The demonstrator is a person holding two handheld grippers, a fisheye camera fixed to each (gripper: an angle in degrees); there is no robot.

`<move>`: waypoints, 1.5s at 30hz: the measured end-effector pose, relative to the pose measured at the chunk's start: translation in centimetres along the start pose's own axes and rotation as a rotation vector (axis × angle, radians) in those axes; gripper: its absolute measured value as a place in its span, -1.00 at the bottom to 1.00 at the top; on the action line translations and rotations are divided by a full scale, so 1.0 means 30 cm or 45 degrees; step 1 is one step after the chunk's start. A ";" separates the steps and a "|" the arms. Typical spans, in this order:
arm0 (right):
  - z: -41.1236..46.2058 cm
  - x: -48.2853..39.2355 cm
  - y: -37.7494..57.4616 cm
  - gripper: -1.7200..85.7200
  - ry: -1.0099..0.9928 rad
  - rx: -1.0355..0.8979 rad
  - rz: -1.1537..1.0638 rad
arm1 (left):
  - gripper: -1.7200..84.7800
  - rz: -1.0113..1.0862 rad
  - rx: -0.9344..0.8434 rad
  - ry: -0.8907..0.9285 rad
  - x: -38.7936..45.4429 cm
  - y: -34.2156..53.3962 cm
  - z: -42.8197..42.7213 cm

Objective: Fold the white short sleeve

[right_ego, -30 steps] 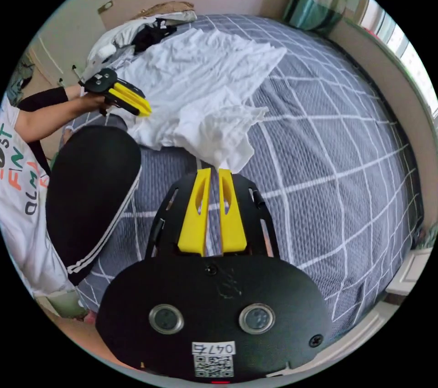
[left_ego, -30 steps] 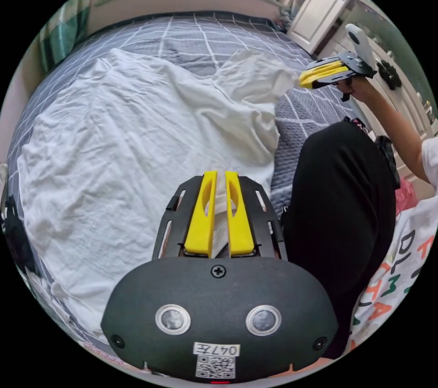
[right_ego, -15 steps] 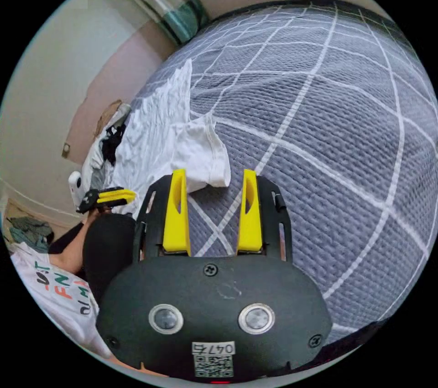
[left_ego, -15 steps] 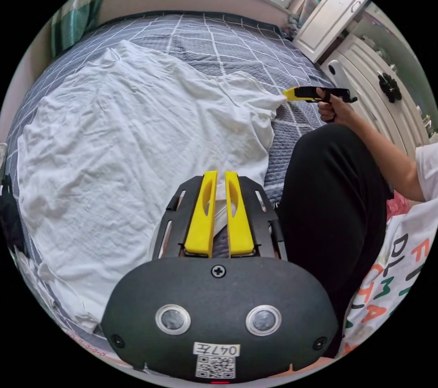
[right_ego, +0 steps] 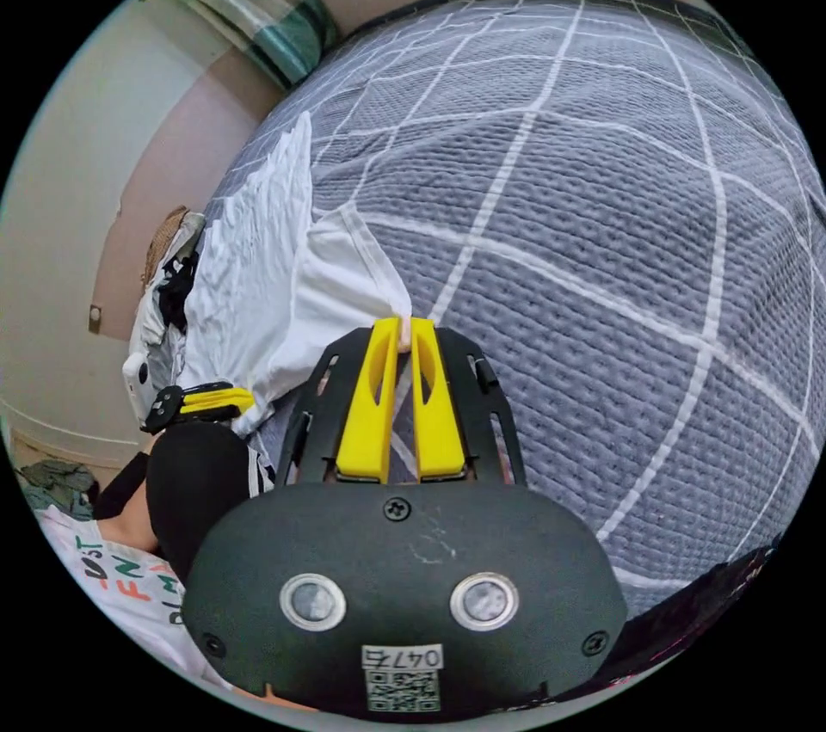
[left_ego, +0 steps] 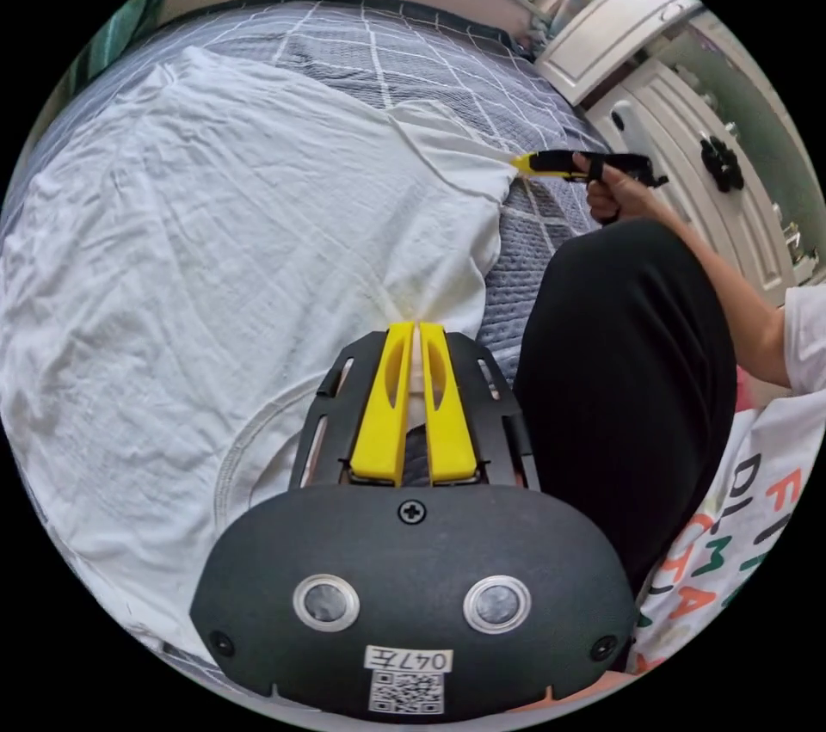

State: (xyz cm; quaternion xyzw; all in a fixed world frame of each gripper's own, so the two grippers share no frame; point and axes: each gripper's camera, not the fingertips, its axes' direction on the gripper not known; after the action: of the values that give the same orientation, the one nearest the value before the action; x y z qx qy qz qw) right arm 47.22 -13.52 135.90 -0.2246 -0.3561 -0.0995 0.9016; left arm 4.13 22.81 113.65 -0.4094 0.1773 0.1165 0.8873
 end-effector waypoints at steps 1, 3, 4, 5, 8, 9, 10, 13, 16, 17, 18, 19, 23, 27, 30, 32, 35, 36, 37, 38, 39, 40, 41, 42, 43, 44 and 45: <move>0.001 0.004 0.009 -0.90 -0.018 0.033 0.037 | -0.94 -0.016 0.005 0.022 -0.006 0.009 -0.004; -0.024 -0.008 0.030 -0.86 0.000 0.120 0.099 | -0.93 -0.051 0.063 0.029 -0.003 0.058 -0.057; -0.043 -0.025 0.045 -0.84 0.071 0.157 0.131 | -0.92 -0.059 0.103 0.003 0.003 0.075 -0.083; -0.073 -0.060 0.061 -0.85 0.148 0.213 0.139 | -0.91 -0.087 0.202 -0.066 0.013 0.120 -0.145; -0.132 -0.347 0.033 -0.88 0.130 0.366 -0.243 | -0.86 -0.296 0.499 -0.278 -0.002 0.300 -0.324; -0.124 -0.432 0.013 -0.88 0.105 0.352 -0.355 | -0.83 -0.415 0.615 -0.348 -0.021 0.401 -0.394; -0.091 -0.615 -0.026 -0.87 0.043 0.297 -0.568 | -0.82 -0.481 0.668 -0.384 -0.033 0.456 -0.428; 0.059 -1.119 -0.046 -0.85 -0.193 0.135 -1.091 | -0.80 -0.798 0.847 -0.556 -0.084 0.755 -0.590; 0.259 -1.574 0.068 -0.85 -0.439 -0.025 -1.473 | -0.82 -1.148 0.805 -0.675 -0.159 1.024 -0.710; 0.345 -1.728 0.139 -0.85 -0.498 -0.086 -1.590 | -0.82 -1.267 0.777 -0.666 -0.197 1.119 -0.738; 0.386 -1.799 0.179 -0.85 -0.516 -0.111 -1.646 | -0.81 -1.350 0.780 -0.602 -0.236 1.202 -0.755; 0.469 -1.929 0.265 -0.85 -0.530 -0.168 -1.748 | -0.80 -1.375 0.797 -0.567 -0.253 1.237 -0.760; 0.704 -2.215 0.564 -0.84 -0.268 -0.284 -2.074 | -0.73 -1.455 0.689 -0.503 -0.370 1.314 -0.735; 0.755 -2.264 0.690 -0.85 -0.045 -0.205 -2.143 | -0.73 -1.447 0.540 -0.537 -0.435 1.289 -0.683; 0.822 -2.271 0.773 -0.86 0.167 -0.216 -2.234 | -0.91 -1.449 0.495 -0.621 -0.425 1.286 -0.667; 0.874 -2.273 0.828 -0.92 0.321 -0.184 -2.284 | -0.95 -1.423 0.527 -0.607 -0.404 1.289 -0.672; 0.893 -2.307 0.872 -0.96 0.416 -0.075 -2.345 | -0.97 -1.380 0.461 -0.699 -0.355 1.270 -0.690; 0.892 -2.318 0.874 -0.96 0.414 -0.073 -2.346 | -0.97 -1.362 0.442 -0.736 -0.325 1.261 -0.714; 0.878 -2.344 0.865 -0.96 0.371 -0.086 -2.317 | -0.98 -1.349 0.433 -0.764 -0.306 1.254 -0.730; 0.849 -2.373 0.841 -0.96 0.297 -0.101 -2.252 | -0.98 -1.323 0.407 -0.851 -0.261 1.239 -0.768; 0.835 -2.385 0.825 -0.96 0.254 -0.107 -2.215 | -0.98 -1.299 0.356 -0.946 -0.218 1.220 -0.800; 0.817 -2.402 0.791 -0.94 0.165 -0.138 -2.140 | -0.98 -1.288 0.330 -0.980 -0.202 1.212 -0.811; 0.824 -2.410 0.761 -0.92 0.084 -0.211 -2.087 | -0.98 -1.272 0.288 -1.021 -0.180 1.199 -0.821; 0.837 -2.411 0.752 -0.90 0.049 -0.258 -2.078 | -0.98 -1.267 0.243 -1.050 -0.177 1.188 -0.813; 0.882 -2.412 0.748 -0.85 0.034 -0.360 -2.077 | -0.98 -1.265 0.213 -1.065 -0.183 1.183 -0.802; 0.927 -2.413 0.761 -0.83 0.073 -0.445 -2.101 | -0.98 -1.259 0.130 -1.075 -0.206 1.175 -0.768; 0.938 -2.415 0.770 -0.82 0.085 -0.463 -2.114 | -0.97 -1.265 0.054 -1.081 -0.226 1.175 -0.734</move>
State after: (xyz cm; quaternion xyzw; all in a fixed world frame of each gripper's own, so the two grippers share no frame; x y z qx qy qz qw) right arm -14.39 21.58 96.59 -0.0288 -0.3571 -0.7910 0.4960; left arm -19.28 27.98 79.02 -0.3435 -0.3964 -0.1593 0.8363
